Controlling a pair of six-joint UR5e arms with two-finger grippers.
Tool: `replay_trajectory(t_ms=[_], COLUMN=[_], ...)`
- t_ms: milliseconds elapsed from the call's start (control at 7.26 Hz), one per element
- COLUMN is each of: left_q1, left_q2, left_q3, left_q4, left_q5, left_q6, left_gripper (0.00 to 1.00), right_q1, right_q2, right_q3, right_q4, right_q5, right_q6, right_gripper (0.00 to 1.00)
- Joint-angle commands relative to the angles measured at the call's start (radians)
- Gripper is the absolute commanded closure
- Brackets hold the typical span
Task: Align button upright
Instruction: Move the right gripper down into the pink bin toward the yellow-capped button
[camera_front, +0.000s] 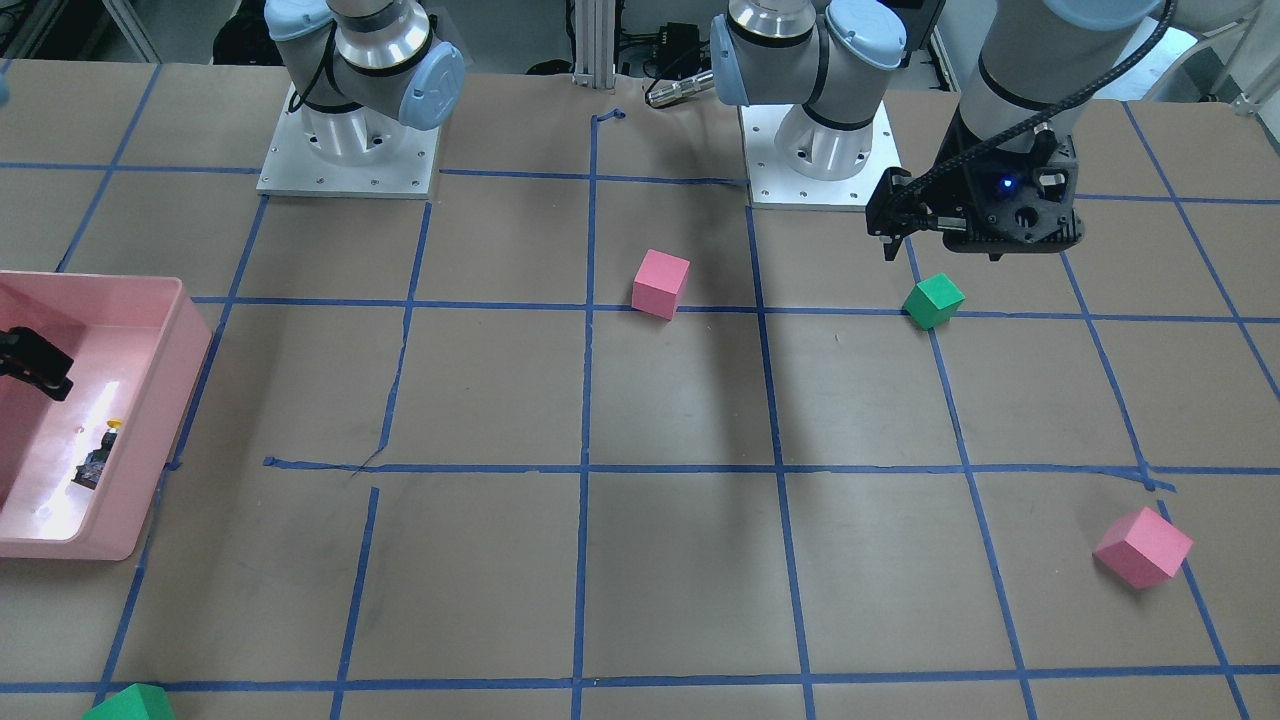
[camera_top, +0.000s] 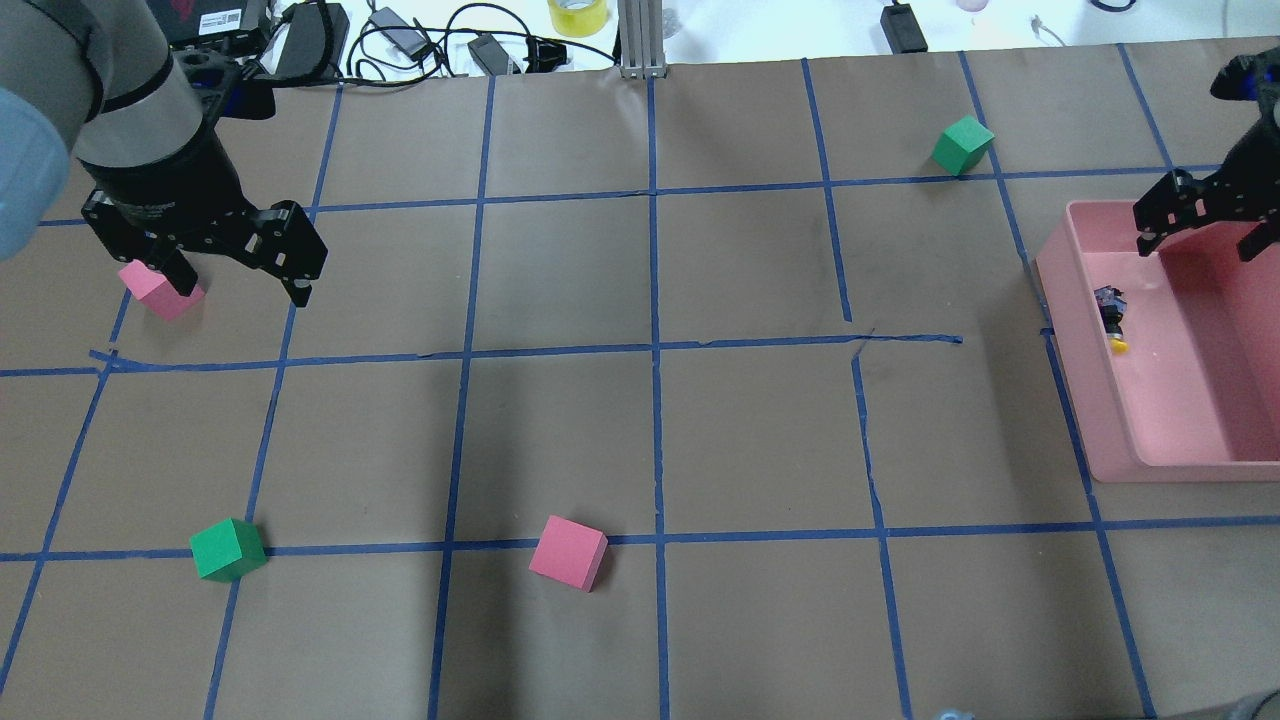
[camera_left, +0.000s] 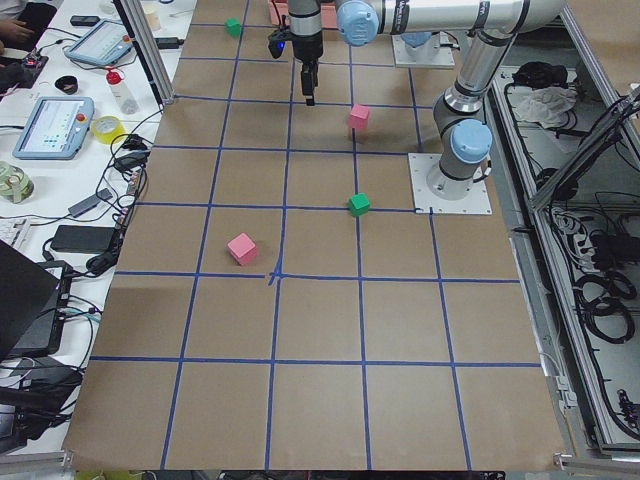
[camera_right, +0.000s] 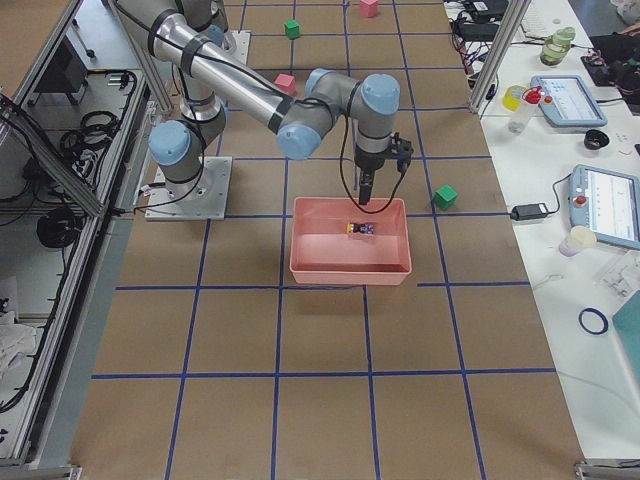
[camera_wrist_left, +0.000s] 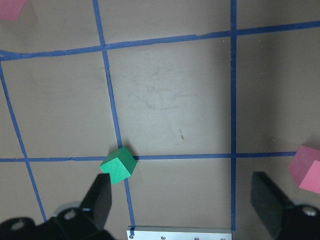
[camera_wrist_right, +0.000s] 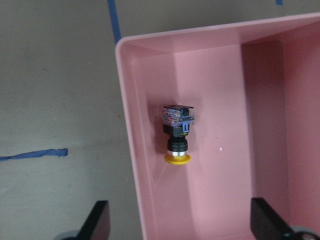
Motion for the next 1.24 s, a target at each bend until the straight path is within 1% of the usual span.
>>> replay_trajectory(t_ms=[0,138,276,413,689,964,1102], left_q1=[0.002,0.002,0.002,0.002,-0.001,-0.002,-0.004], left_q2=[0.003,0.002,0.000,0.000,0.017,0.016,0.032], left_q3=[-0.004,-0.007,-0.007,-0.007,-0.008,-0.011,-0.008], left_q4=[0.000,-0.002,-0.002,-0.002,-0.026,-0.047,-0.078], left_q5=[0.002,0.003,0.005,0.011,0.018,0.018,0.017], left_q6=[-0.007,-0.007,-0.007,-0.007,-0.008,-0.007,-0.005], left_gripper=[0.00,0.00,0.00,0.00,0.00,0.00,0.00], right_q1=[-0.060,-0.071,-0.073,-0.073,-0.073,-0.073,-0.073], right_q2=[0.044,0.057,0.098,0.128,0.139,0.173,0.178], right_q3=[0.126,0.143,0.145,0.145,0.145,0.145,0.147], right_q4=[-0.176,-0.237,-0.277,-0.285,-0.286,-0.322,-0.322], right_q5=[-0.001,-0.003,-0.003,-0.003,0.003,0.008,0.009], right_q6=[-0.019,-0.019,-0.019,-0.019,-0.019,-0.019,-0.018], right_gripper=[0.00,0.00,0.00,0.01,0.00,0.00,0.00])
